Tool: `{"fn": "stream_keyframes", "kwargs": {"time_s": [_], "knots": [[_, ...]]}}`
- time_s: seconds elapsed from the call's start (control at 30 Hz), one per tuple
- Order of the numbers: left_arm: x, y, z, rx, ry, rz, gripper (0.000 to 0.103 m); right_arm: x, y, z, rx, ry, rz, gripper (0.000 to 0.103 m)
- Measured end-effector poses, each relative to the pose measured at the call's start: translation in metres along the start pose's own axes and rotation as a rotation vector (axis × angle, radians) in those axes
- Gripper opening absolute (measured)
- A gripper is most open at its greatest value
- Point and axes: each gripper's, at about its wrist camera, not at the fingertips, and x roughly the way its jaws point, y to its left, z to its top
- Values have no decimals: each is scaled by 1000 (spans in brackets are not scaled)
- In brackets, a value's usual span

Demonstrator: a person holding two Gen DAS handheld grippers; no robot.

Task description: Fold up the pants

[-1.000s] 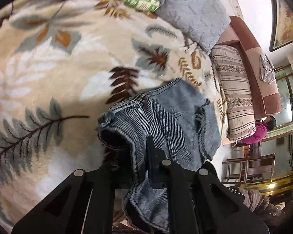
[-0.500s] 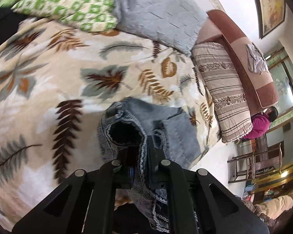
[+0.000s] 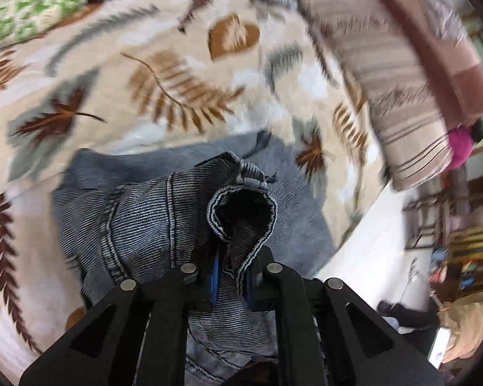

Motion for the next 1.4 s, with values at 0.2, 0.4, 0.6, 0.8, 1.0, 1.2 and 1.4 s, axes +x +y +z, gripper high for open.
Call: {"fn": "stream_keyframes", "kwargs": {"time_s": [0.2,0.4,0.6,0.8,1.0,1.2,1.4], "knots": [[44,-1,8,-29,77,56,15,22,-52,-28,228,80,126,29],[27,-1,12,-37,111,22,18,32,-91,-45,458,92,287,43],[-37,-14,16,170,50,94,60,12,-107,-51,549,38,367,67],[-32,-24,30,374,145,139,64,14,-100,-54,606,59,399,71],[8,-30,35,550,255,176,64,29,-102,-50,715,84,469,71],[40,-9,42,576,334,168,64,38,-104,-56,840,82,510,69],[25,-4,23,594,198,140,29,41,-101,-52,810,119,416,32]]}}
